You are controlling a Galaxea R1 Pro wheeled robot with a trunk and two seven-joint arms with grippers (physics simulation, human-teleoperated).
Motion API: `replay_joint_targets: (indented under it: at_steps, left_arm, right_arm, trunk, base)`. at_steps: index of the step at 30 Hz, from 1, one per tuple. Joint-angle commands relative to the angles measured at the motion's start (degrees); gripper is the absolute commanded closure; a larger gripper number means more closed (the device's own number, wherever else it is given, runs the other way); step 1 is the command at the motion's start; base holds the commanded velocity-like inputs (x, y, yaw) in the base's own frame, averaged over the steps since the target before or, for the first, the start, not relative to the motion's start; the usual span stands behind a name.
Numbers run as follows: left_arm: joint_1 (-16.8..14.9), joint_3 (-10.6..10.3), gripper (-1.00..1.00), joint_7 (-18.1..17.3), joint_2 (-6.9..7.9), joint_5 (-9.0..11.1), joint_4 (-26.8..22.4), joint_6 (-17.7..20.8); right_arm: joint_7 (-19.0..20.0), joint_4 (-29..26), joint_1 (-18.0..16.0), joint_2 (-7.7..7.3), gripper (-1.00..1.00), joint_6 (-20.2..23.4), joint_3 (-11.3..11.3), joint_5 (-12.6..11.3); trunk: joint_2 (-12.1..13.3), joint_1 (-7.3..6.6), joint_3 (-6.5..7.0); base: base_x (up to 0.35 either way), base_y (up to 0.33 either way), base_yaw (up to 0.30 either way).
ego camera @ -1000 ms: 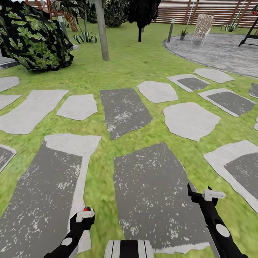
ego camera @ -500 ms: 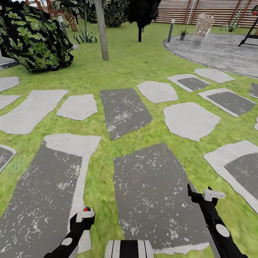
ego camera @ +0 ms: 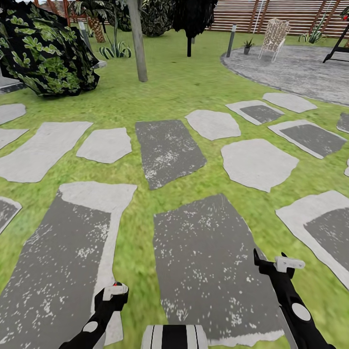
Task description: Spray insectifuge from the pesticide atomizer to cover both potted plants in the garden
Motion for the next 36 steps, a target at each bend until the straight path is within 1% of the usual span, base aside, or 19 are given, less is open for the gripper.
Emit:
replay_joint_targets:
  at_steps: [1, 15, 16, 36]
  left_arm:
    - [0.0, -0.2, -1.0, 0.3, 0.01, 0.1, 0.0, -0.2]
    - [0.0, -0.2, -1.0, 0.3, -0.16, 0.1, 0.0, -0.2]
    - [0.0, -0.2, 1.0, 0.3, -0.19, 0.1, 0.0, -0.2]
    - [0.0, -0.2, 1.0, 0.2, -0.26, 0.1, -0.1, -0.5]
  right_arm:
    - [0.1, 0.0, 0.0, 0.02, -1.0, -0.2, 0.0, 0.1]
    - [0.1, 0.0, 0.0, 0.0, -1.0, -0.2, 0.0, 0.1]
    - [0.1, 0.0, 0.0, 0.01, -1.0, -0.2, 0.0, 0.1]
    - [0.1, 0.0, 0.0, -0.01, -1.0, -0.2, 0.0, 0.1]
  trunk:
    - [0.0, -0.01, -0.03]
    - [0.0, -0.01, -0.03]
    - [0.0, -0.01, -0.03]
    - [0.0, -0.01, -0.03]
  base:
    - [0.005, 0.0, 0.0]
    - [0.0, 0.0, 0.0]
    - [0.0, 0.0, 0.0]
    - [0.0, 0.0, 0.0]
